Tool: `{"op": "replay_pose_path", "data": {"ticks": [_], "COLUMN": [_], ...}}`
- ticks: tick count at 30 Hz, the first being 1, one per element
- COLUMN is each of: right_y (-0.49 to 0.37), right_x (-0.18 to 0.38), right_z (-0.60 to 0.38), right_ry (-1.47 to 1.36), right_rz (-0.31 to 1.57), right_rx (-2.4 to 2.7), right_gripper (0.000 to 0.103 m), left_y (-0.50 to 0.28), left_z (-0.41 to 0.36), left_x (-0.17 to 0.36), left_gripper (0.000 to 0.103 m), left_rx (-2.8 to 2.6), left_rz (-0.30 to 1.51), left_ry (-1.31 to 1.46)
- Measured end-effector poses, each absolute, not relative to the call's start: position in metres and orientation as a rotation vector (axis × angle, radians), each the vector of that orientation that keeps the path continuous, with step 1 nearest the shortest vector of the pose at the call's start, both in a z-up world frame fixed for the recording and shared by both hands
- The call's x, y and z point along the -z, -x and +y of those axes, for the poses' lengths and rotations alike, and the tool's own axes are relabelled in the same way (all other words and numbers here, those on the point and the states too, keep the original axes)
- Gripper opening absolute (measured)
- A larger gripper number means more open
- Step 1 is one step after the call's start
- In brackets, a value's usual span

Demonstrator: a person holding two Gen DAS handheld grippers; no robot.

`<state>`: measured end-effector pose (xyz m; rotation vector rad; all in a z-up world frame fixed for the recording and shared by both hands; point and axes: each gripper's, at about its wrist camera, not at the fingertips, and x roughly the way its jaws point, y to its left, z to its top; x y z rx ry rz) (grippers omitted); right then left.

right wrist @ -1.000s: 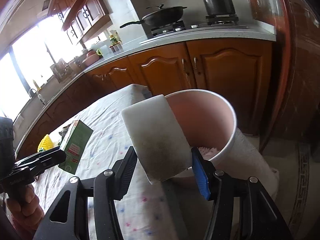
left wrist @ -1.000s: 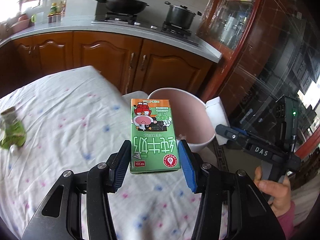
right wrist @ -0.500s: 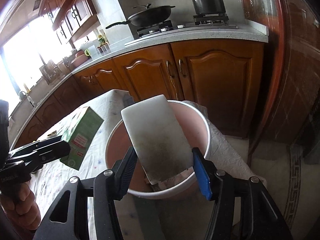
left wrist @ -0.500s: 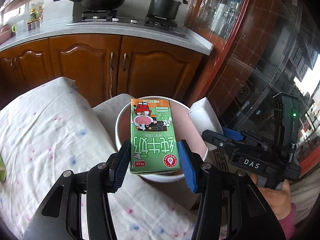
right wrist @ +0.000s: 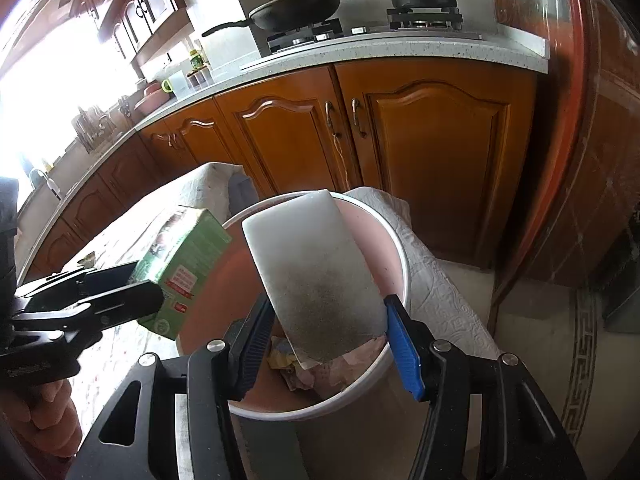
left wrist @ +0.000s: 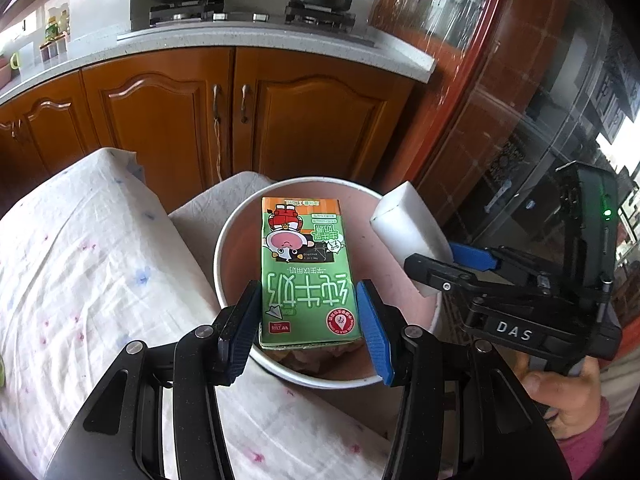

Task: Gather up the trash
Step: 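Open both tools to drop the carton and foam block into the bin, then move both tools back over the table toward the crushed green can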

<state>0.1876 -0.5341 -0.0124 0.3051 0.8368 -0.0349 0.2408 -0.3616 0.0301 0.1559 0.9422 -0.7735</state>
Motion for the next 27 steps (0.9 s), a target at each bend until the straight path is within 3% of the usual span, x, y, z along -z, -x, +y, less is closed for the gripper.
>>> {"op": "replay_pose_path", "data": {"ticks": [9,12,15,18,27], "right_y": [-0.193,-0.192,-0.190,-0.188,-0.165], "right_x": [0.015,0.014,0.013,0.012,0.000], "right_z": [-0.541,-0.542,-0.543,-0.544,-0.543], "right_ry": [-0.324,-0.338,-0.347,-0.360,-0.413], "right_rz": [0.861,0.854,0.848,0.836,0.756], "right_rx": [0.028,0.024,0.029,0.031,0.025], "right_gripper": [0.061,0.074,0.075,0.075,0.075], "left_y": [-0.243,-0.244,-0.245,-0.244,-0.237], "left_z": [-0.372,-0.369,-0.365,-0.360,-0.335], "left_x": [-0.021,-0.021,-0.021,-0.023,-0.030], "left_gripper": [0.049,0.049,0.051,0.061,0.061], "left_rx": [0.779,0.779,0.776,0.768,0.756], "left_rz": [0.990,0.994,0.996,0.986,0.965], "left_ry": [-0.189,-0.181,-0.167,-0.154,-0.094]}}
